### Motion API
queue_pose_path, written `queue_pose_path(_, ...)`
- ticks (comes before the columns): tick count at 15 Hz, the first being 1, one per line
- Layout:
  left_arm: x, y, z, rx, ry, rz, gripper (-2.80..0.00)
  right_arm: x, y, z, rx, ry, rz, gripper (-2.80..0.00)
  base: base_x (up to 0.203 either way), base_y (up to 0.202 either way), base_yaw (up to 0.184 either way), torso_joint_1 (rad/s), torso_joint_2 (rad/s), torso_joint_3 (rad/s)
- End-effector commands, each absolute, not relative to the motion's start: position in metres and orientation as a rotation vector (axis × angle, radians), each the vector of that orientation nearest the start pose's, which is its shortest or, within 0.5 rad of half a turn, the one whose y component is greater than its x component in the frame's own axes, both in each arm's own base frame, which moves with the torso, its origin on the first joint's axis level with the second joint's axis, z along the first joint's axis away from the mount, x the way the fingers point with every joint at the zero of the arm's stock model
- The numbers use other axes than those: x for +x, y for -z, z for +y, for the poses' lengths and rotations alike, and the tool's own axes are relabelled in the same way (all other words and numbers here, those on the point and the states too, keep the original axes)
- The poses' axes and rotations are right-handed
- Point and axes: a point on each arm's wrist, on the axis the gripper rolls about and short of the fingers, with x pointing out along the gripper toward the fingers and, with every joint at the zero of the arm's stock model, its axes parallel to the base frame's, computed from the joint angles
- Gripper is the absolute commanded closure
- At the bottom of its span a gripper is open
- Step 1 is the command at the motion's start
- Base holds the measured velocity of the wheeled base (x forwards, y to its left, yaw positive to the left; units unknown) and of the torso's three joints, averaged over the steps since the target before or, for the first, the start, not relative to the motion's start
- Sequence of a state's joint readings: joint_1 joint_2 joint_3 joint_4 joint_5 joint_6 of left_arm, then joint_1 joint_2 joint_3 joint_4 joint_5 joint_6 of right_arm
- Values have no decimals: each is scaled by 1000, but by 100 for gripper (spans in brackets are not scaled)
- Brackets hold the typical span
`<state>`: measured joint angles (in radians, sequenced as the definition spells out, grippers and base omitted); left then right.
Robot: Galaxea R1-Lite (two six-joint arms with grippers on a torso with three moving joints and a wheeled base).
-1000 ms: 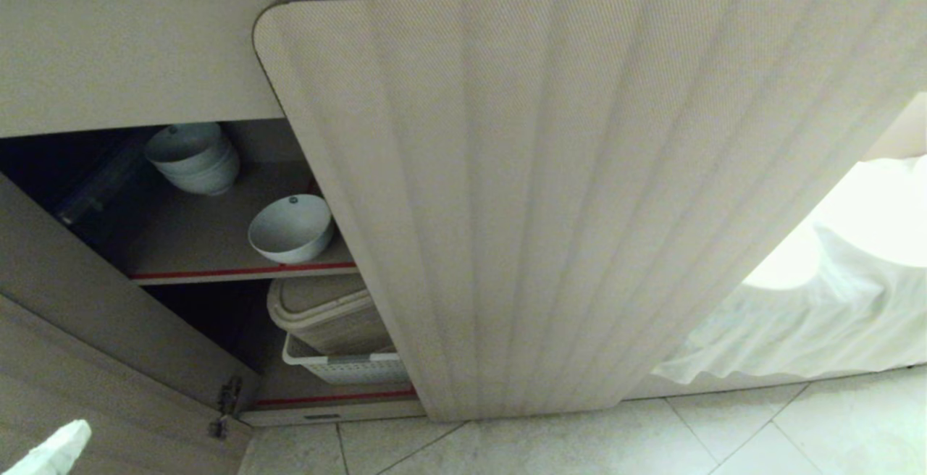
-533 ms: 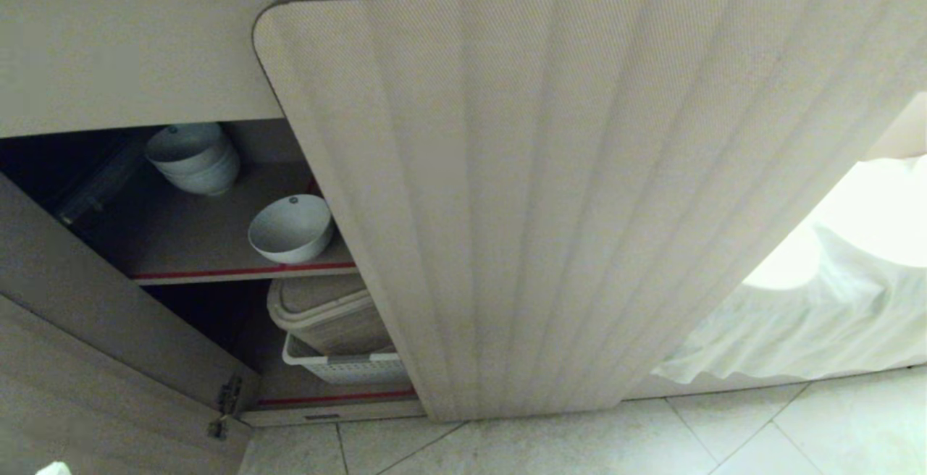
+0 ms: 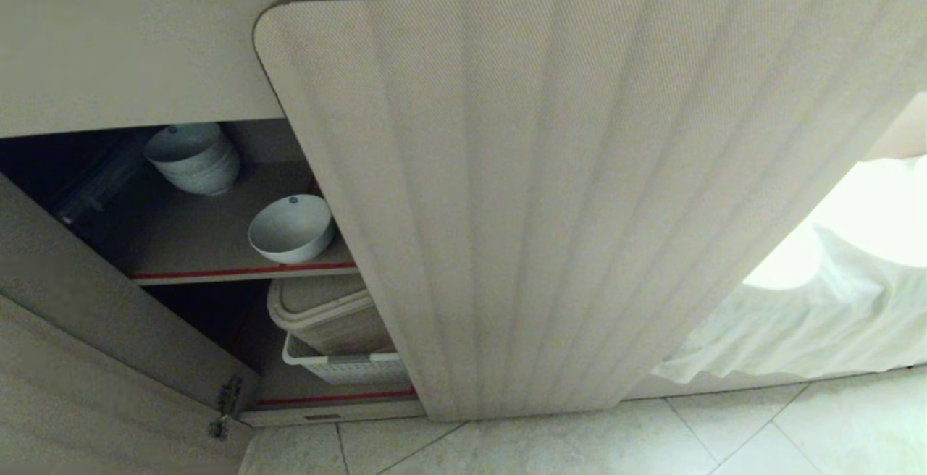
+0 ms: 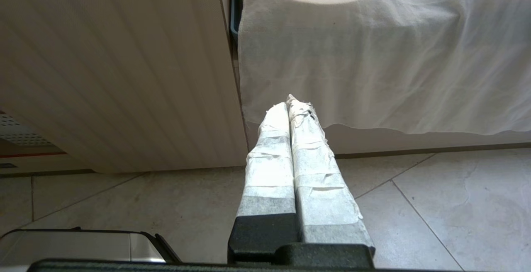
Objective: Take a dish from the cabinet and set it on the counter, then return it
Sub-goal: Close the cabinet door
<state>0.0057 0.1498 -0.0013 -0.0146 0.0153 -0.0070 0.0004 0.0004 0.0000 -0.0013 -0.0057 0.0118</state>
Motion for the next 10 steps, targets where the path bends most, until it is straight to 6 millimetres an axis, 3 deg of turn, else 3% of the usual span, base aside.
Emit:
queue_pose_path(1,-21,-77,0,-6,-9,23,0,-23,-76,0,12,5,-2,0,0,0,0,0,0,0)
queue_pose_path(10,-23,-75,0,0,-9,0,0,-23,-76,0,12,6,-2,0,0,0,0,0,0,0)
